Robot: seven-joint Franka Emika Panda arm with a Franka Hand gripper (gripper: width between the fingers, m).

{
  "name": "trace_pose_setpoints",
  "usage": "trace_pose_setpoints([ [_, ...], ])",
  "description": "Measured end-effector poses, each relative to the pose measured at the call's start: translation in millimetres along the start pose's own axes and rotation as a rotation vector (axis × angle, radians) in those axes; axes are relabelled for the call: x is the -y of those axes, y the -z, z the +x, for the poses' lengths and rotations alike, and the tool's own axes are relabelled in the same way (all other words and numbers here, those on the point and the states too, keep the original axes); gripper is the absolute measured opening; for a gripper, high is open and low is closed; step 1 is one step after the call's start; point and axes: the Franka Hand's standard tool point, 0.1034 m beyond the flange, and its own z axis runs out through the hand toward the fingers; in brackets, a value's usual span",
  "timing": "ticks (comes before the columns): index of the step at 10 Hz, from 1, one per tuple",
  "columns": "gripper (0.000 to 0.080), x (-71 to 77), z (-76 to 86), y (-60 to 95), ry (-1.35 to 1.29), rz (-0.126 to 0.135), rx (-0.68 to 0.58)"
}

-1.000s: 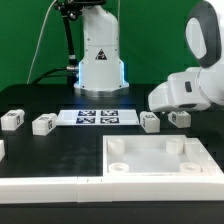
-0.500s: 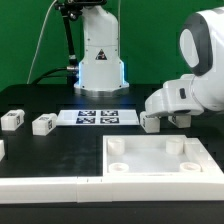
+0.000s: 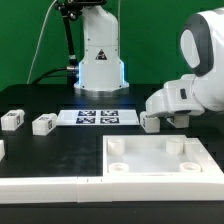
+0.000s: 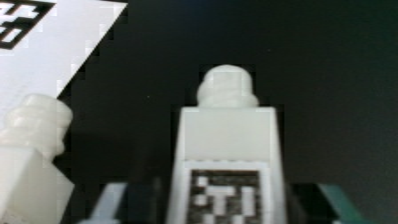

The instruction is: Assemble one leg

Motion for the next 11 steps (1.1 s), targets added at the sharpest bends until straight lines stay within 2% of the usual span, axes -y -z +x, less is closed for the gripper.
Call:
trace_pose_setpoints([
  [7,0.0289,-1.2,-0.3,2.0,0.007,0.001,-0.004],
  [11,0.0291,-27.3,-19.2,58.7,0.059,0.032,-0.115],
])
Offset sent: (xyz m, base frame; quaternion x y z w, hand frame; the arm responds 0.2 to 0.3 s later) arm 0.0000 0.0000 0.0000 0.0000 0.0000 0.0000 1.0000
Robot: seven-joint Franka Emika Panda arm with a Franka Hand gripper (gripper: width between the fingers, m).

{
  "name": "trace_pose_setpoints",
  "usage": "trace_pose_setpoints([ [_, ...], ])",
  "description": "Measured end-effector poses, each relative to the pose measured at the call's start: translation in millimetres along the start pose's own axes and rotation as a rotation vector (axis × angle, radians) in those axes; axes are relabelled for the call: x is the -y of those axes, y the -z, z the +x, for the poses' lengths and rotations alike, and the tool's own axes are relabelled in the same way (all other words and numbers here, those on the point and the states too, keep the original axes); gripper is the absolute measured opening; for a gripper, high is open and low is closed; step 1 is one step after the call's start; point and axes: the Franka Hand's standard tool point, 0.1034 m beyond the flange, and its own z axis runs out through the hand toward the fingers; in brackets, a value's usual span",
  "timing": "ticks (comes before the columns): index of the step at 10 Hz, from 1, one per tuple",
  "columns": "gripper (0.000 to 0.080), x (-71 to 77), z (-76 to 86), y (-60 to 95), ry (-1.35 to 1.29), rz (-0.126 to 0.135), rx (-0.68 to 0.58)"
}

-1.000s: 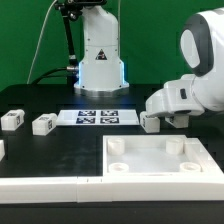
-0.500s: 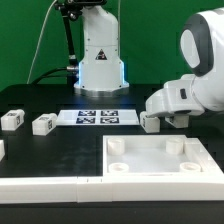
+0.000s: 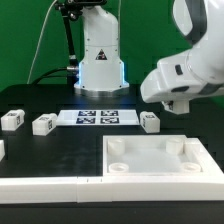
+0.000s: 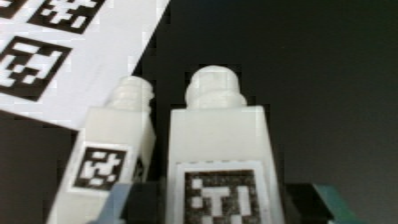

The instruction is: Assemble one leg

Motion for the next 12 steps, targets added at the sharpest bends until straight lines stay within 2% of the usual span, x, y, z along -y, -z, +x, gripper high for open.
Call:
trace_pose_setpoints([
  [1,0.0291,-3.0,-4.6,7.1,-0.003,0.002,0.001],
  [2,0.0291,-2.3,2.0,8.0,-0.003,0.006,-0.033],
  [3,0.0291,-1.5,8.7,11.9,-0.005,0.008,-0.124],
  [6,0.0291,-2.7,10.8,16.4,-0.007,0.010,-0.380],
  [7,0.0291,-7.6,16.1,25.9,0.015,0.010,-0.474],
  [9,0.0291,-20.7,6.9,48.2,0.029,0.002,-0.582],
  [10,0.0291,-25.7,8.4,61.3,0.030,0.002,-0.681],
  [11,0.0291,-25.5,5.3,65.6,0.025,0.001,-0.772],
  [12,0.0291,-25.4,6.4,61.3,0.027,0.002,-0.827],
])
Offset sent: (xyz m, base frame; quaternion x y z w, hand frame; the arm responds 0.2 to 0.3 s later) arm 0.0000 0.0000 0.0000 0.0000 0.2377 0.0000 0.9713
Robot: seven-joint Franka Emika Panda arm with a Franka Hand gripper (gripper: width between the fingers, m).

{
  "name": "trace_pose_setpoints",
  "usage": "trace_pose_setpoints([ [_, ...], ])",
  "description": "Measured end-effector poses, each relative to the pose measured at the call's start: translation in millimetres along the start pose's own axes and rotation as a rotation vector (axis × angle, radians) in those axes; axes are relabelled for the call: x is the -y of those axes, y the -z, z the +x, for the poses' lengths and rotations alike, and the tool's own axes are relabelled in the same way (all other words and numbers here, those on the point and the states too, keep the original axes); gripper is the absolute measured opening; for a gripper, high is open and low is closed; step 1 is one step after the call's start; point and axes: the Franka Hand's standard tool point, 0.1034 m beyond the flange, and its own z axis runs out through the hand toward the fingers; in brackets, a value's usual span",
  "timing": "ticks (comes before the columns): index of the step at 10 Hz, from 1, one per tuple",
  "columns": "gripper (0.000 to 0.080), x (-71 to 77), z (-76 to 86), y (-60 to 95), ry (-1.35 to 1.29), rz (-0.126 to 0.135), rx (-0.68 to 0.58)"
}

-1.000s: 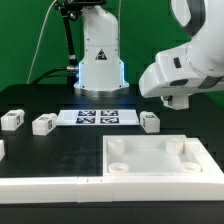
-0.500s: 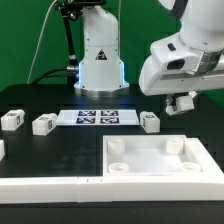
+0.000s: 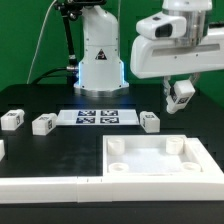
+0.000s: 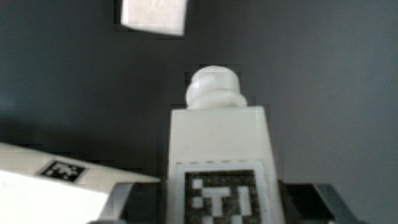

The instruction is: Assemble one leg

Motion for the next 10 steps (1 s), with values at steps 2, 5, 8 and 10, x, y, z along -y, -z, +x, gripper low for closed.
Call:
trace_pose_setpoints([
  [2,0.0291,-2.9,7.3,-1.3,0.023,0.003,-0.192],
  [5,0.0291,-20.8,17.9,1.9,0.067,-0.013,-0.240],
  [8,0.0291,-23.7,19.1,1.9,0.074,-0.015,-0.238],
  [10,0.0291,-50.1,52.1,10.2,0.050,-0.013,-0.243],
])
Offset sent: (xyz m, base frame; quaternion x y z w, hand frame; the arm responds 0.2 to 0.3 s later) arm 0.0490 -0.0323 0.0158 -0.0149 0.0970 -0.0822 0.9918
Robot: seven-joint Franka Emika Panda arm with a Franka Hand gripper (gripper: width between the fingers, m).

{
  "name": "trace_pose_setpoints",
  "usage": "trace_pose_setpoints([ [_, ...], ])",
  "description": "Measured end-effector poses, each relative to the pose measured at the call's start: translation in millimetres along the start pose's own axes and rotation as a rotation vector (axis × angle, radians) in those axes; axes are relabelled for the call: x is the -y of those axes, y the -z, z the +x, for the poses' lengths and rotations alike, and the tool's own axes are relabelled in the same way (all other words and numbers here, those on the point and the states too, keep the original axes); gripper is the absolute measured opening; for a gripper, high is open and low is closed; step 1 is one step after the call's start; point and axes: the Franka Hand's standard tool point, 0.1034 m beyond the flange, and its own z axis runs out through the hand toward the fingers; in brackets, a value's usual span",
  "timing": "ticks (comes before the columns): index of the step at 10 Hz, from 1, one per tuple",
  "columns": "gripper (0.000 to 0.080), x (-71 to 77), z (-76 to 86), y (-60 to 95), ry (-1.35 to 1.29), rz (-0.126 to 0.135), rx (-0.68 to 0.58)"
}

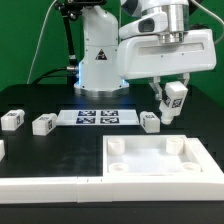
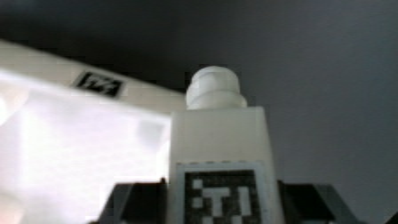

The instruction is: Assemble one leg

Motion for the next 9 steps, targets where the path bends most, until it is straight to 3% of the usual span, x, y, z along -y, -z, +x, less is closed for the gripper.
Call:
trace_pose_setpoints([
  [4,0.0291,-36.0,72.5,-17.3,0.043,0.007,-0.015],
  [9,0.0291,-38.7,75.6,-19.5,0.048,0.004,-0.035],
])
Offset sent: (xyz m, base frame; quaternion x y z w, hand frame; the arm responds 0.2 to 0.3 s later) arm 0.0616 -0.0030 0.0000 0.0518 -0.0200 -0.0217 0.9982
